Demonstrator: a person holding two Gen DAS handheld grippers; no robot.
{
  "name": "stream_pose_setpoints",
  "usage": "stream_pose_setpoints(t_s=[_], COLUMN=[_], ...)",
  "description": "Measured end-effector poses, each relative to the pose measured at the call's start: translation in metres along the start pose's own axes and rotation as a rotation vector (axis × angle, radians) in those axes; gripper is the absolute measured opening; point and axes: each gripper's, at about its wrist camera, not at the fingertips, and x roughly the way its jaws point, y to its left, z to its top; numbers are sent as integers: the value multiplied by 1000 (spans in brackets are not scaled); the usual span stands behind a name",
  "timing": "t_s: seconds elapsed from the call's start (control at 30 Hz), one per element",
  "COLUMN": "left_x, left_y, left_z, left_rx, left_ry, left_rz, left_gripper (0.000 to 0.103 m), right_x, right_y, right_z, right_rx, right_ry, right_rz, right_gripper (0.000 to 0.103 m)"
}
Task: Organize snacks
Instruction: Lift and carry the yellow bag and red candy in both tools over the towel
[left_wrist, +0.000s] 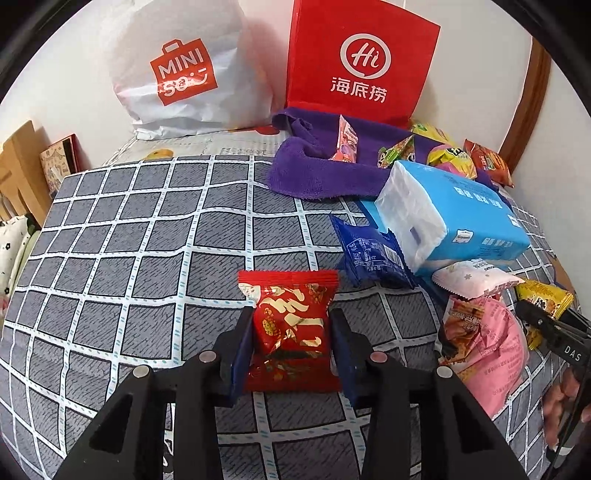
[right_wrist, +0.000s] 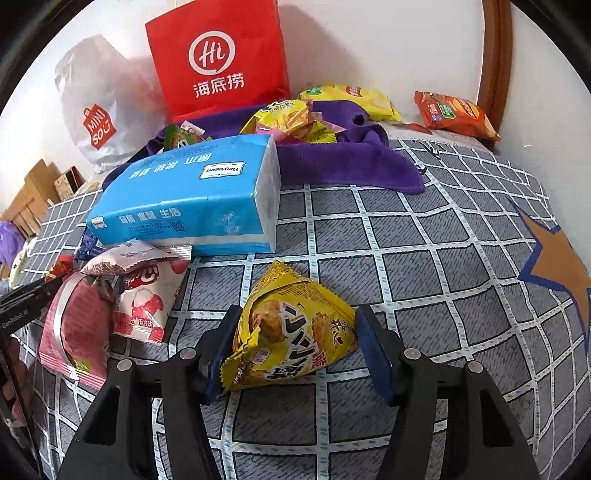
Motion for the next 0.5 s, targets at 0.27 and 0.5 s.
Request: stream_pose_setpoints(t_s=[0.27,0.5], left_x=[-1,-1], left_y=[4,6], left_z=[0,0], left_rx=[-21,-33], left_ry=[-3,-7], left_rz=[-29,-36], left_gripper=[38,36], right_x=[6,5], right_y=[11,6], right_z=[3,3], right_rx=[-77,-55], right_ry=[20,13], right_rz=[-45,-40], right_gripper=[66,60])
